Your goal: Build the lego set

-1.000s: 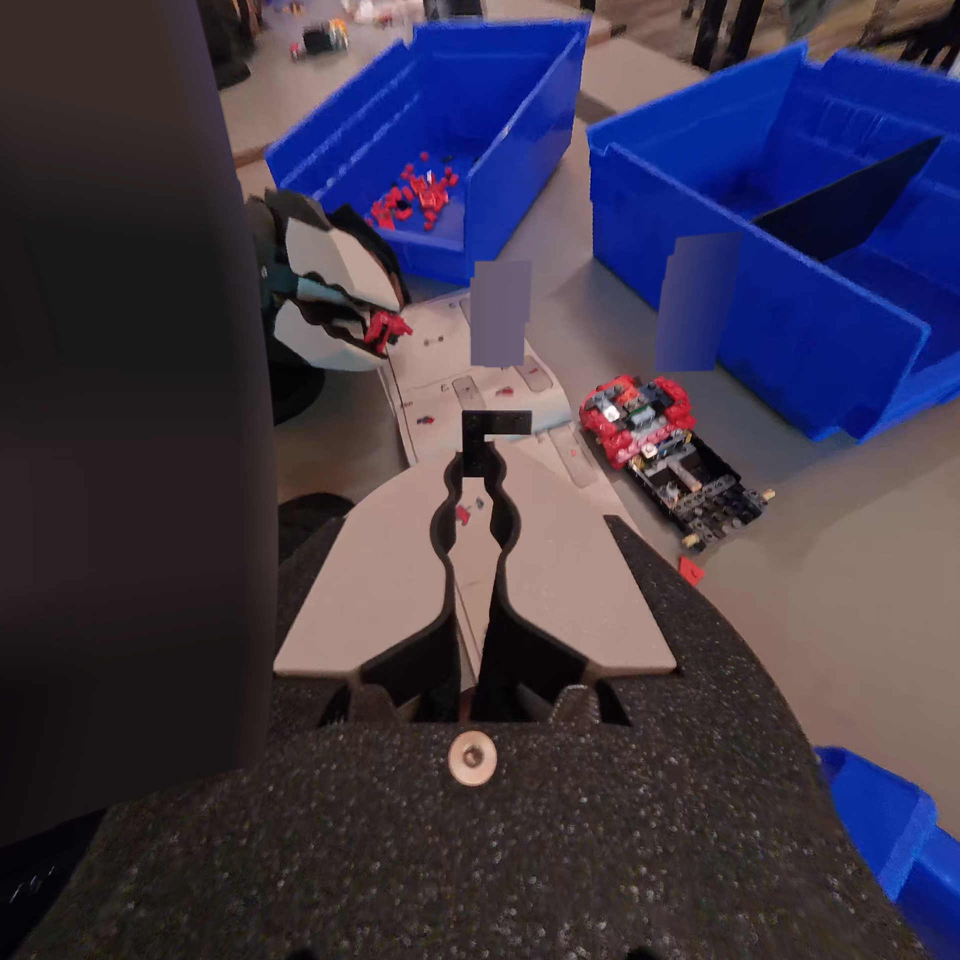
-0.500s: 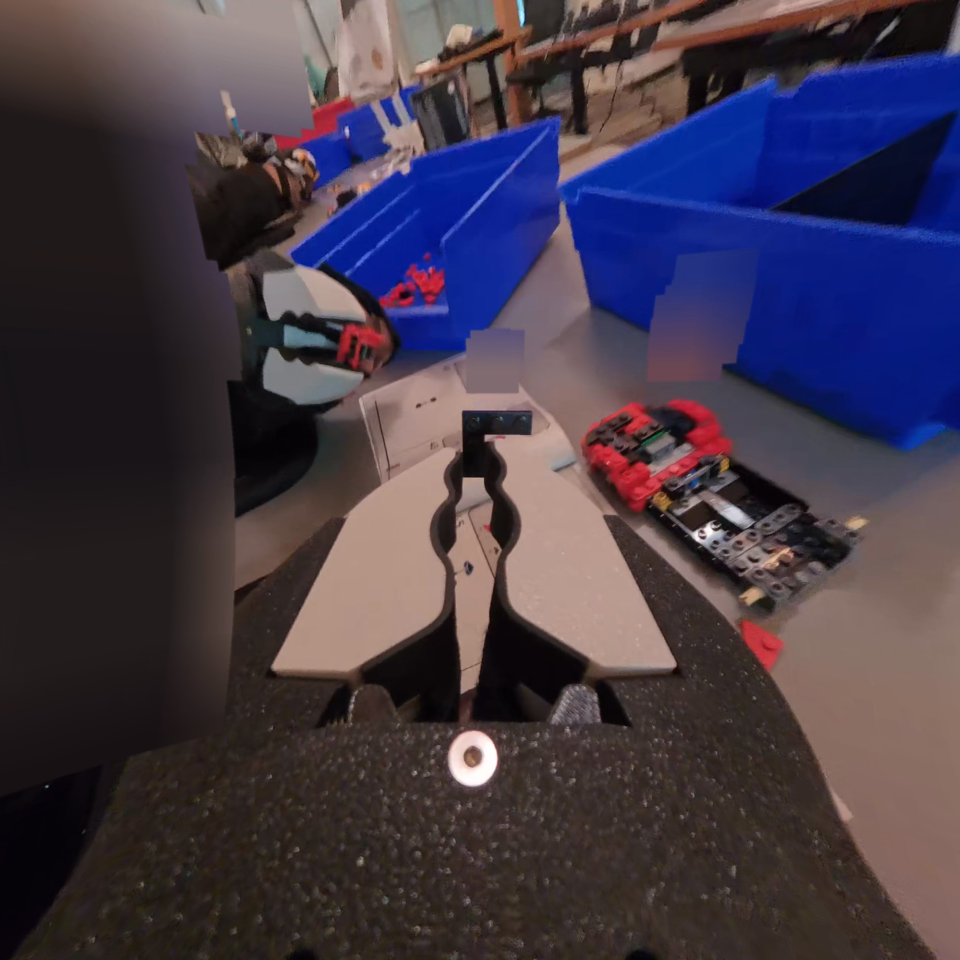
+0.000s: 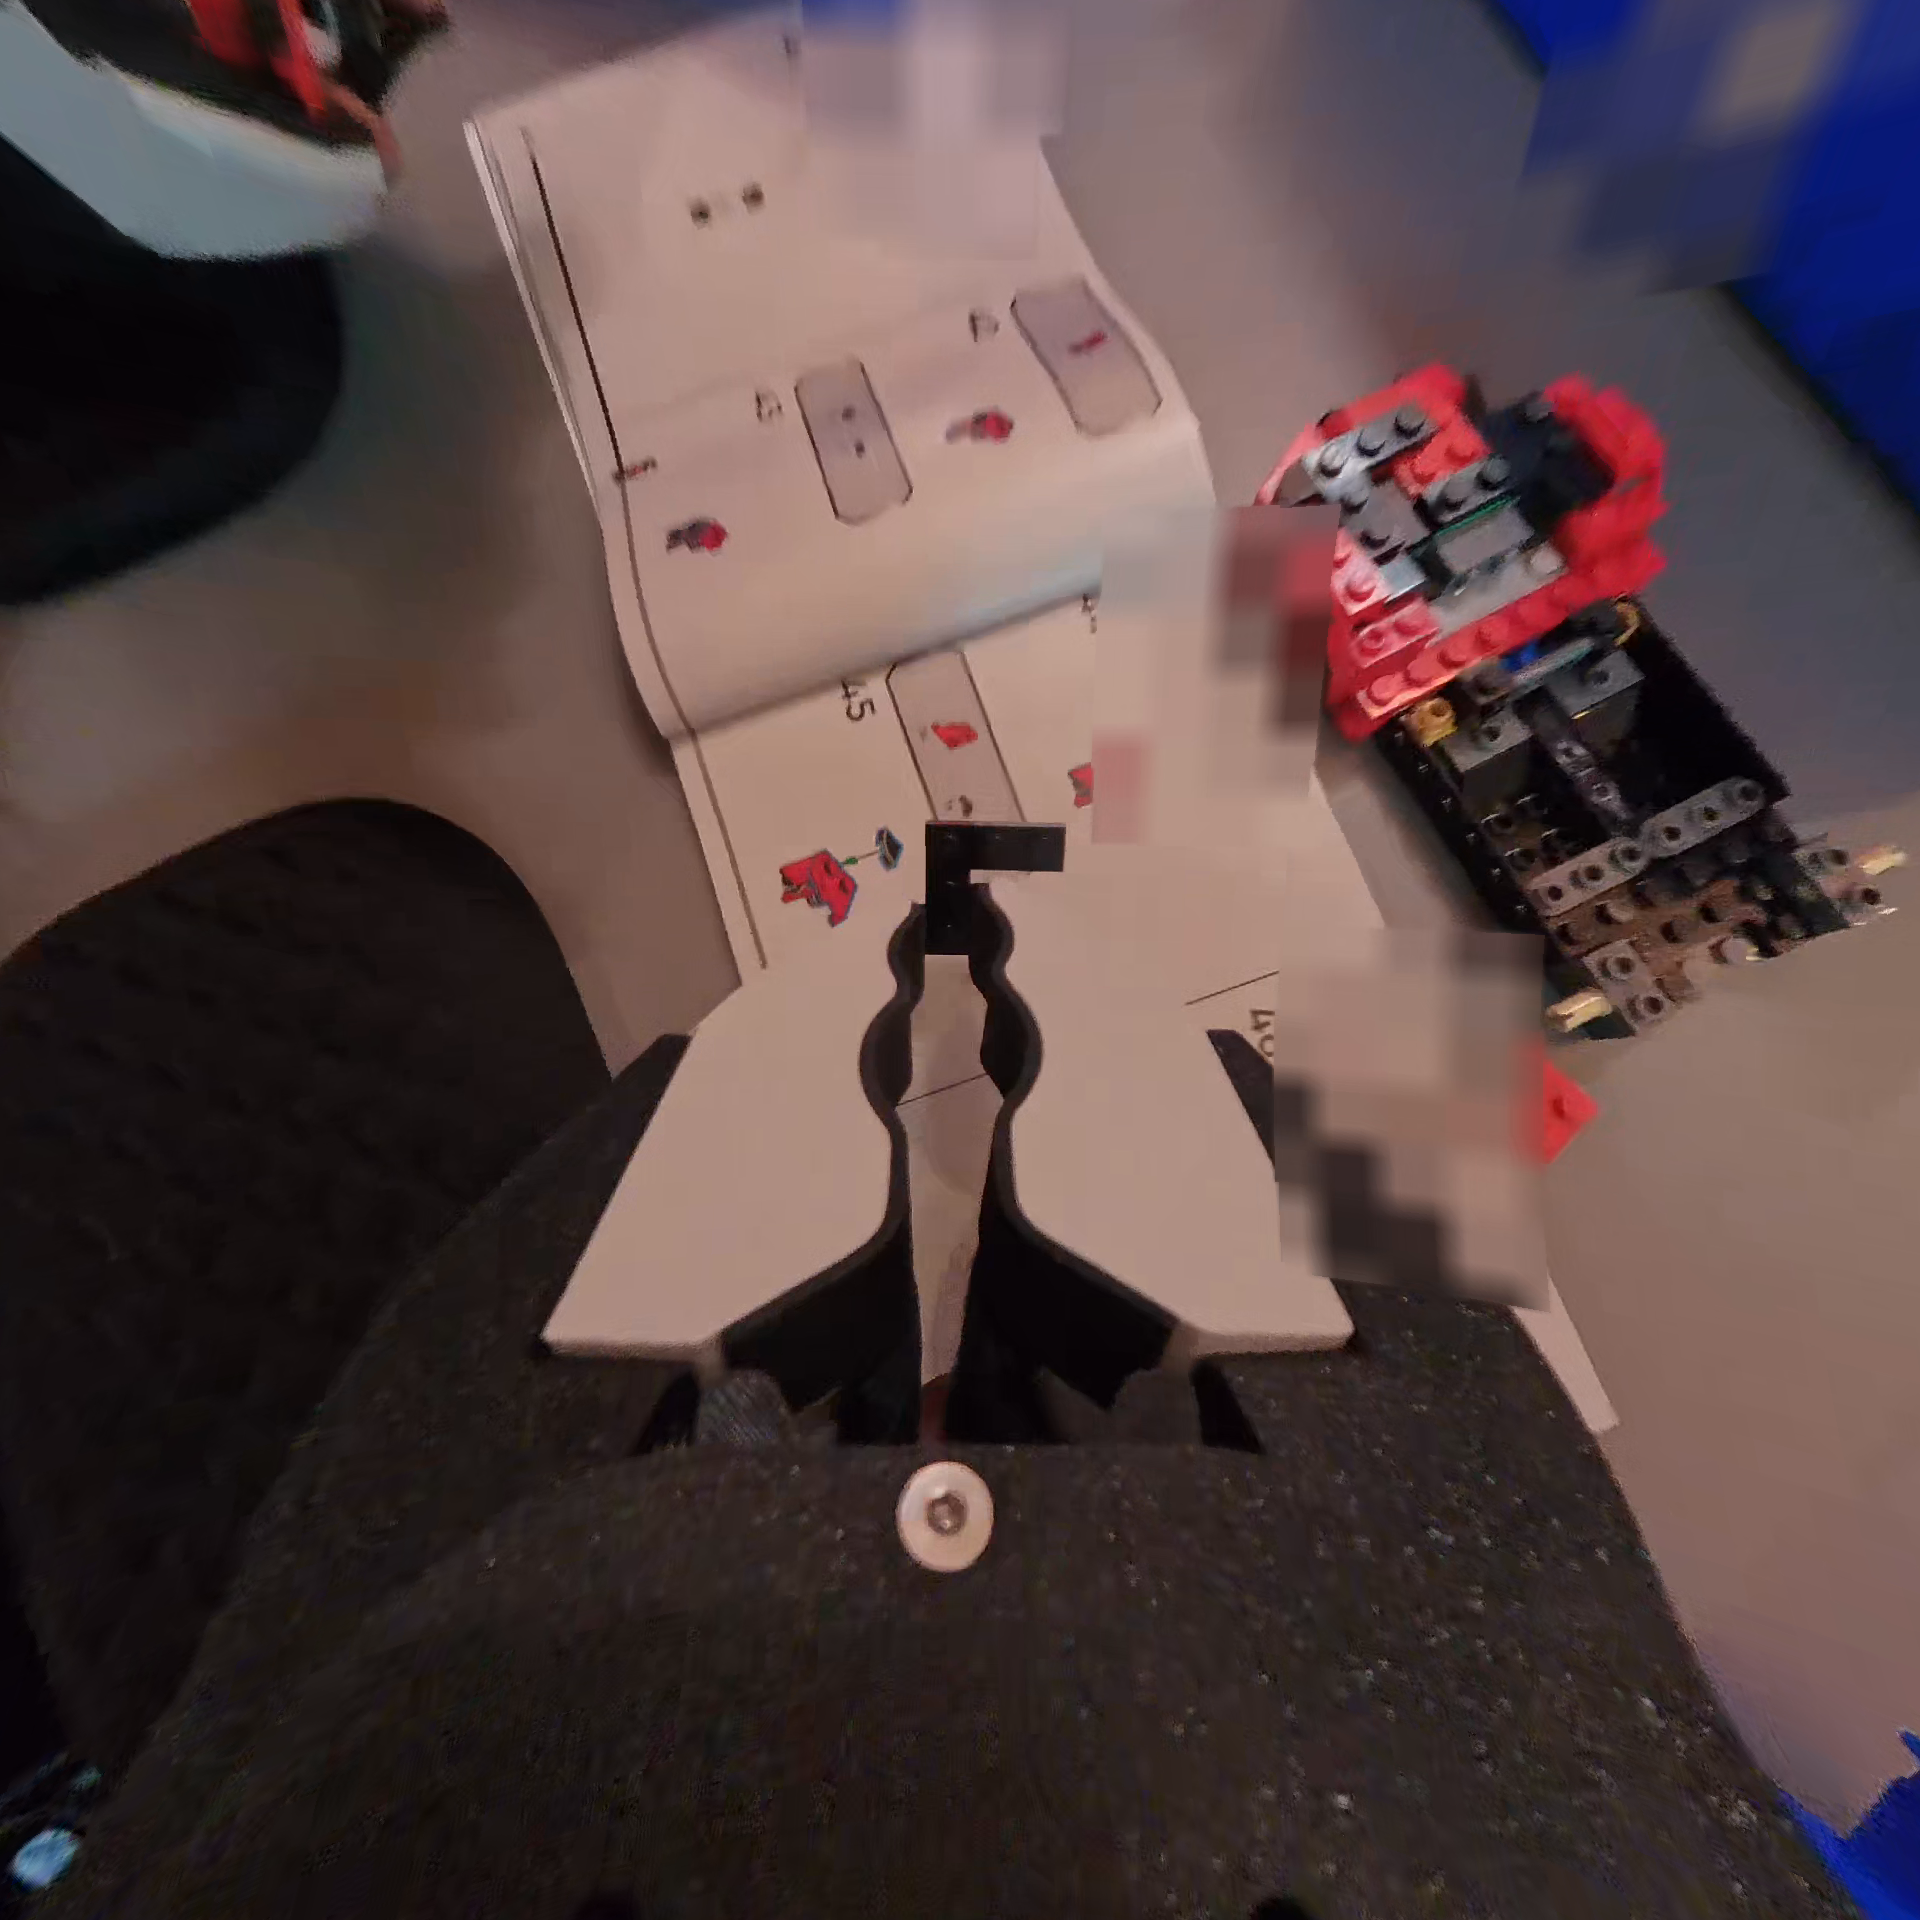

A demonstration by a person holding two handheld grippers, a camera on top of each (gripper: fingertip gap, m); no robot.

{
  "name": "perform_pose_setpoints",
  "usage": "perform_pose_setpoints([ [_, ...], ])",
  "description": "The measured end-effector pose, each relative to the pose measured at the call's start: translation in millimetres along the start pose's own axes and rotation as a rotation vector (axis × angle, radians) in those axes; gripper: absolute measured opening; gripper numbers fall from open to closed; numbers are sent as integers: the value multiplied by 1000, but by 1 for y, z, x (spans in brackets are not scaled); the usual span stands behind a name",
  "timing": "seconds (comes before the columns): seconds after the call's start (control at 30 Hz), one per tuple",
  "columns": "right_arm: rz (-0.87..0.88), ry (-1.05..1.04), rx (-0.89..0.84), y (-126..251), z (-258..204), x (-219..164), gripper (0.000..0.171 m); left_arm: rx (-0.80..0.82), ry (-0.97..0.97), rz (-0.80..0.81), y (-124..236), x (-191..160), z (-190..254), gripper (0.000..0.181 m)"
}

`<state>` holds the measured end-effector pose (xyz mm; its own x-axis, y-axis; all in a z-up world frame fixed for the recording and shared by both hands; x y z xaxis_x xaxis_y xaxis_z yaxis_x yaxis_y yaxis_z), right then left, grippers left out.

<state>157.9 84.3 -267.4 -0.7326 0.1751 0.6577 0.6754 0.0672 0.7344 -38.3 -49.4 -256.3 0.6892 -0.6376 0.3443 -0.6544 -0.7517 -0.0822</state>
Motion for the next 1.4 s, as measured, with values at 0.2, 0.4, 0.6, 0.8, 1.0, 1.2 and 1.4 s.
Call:
perform_pose_setpoints([
  [0.2, -95, 10, 15, -9, -2, -4, 8, -1, -3, 5, 1, 1, 0, 20],
  [0.4, -36, -46, 47, 1, 3, -4, 24, -19, -18, 15, 0, 2, 2, 20],
  [0.6, 447, -66, 415, 23, -14, 22, 28, -35, 39, 107, 2, 8, 2, 21],
  [0.8, 492, -139, 824, 1, -30, 37, 30, -94, 174, 251, 1, 19, 2, 20],
  [1.0, 487, -89, 927, -11, -41, 39, 25, -112, 227, 303, 3, 21, 0, 21],
  [1.2, 473, -41, 1028, -17, -47, 40, 17, -153, 306, 386, 5, 24, -1, 21],
  [1.4, 556, -23, 966, -11, -41, 39, 14, -121, 408, 378, 5, 18, -6, 31],
])
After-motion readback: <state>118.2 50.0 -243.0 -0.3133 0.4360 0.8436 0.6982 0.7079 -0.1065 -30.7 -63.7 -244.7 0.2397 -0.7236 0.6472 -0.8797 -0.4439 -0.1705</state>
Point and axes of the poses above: each gripper's, where its closed fingertips meet, y back along the fingers, x out of its top, z = x × y across the jaws, the point moved 10 cm from there along y, back along the fingers, and after that the axes turned 7 degrees about -y, right-handed, at the moved point
